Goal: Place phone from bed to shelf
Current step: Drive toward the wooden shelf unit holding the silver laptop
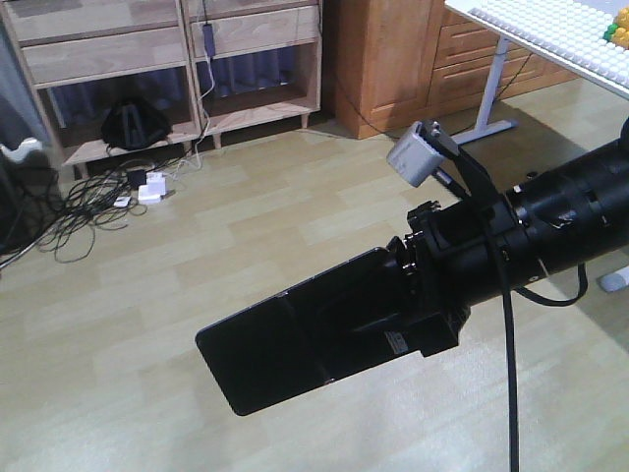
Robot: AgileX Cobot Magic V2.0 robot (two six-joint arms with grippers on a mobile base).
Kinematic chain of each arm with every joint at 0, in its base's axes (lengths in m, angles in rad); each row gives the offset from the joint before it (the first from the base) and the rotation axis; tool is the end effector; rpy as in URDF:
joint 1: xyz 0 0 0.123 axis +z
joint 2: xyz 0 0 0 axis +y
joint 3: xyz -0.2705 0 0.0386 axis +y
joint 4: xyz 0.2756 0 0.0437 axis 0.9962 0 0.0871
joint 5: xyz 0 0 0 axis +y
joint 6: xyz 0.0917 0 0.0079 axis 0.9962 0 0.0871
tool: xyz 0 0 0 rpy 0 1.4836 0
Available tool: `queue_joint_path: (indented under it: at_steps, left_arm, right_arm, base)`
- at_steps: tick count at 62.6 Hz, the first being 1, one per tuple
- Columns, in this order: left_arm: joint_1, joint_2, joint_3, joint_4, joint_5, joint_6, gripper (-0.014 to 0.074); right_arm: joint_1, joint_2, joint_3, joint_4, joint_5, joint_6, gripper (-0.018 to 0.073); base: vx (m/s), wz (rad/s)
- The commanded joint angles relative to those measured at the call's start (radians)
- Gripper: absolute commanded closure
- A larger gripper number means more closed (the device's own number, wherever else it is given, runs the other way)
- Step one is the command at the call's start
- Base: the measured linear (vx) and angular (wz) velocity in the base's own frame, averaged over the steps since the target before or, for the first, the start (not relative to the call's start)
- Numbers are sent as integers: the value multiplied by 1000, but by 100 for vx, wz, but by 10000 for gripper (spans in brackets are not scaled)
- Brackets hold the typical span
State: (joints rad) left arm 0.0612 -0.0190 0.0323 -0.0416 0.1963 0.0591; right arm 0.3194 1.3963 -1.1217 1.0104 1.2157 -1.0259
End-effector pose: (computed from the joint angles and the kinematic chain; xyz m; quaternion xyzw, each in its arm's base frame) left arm 0.0962 0.0051 0.1851 -0.0134 0.7489 0.0233 0.6622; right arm 0.2533 0.1608 0.3124 -0.4419 0.7629 0.4121 0.2301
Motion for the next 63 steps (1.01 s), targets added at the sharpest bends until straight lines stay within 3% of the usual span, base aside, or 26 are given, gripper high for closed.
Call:
queue_joint_path:
  at_steps: [1,63]
  left_arm:
    - [0,-8,7,-9,-70,0,595]
    - [0,-8,7,-9,-70,0,595]
  right_arm:
    - [0,-34,-27,77,72,-6,561]
    - [0,-34,-27,77,72,-6,561]
  base:
    - [49,-14]
    - [49,-8]
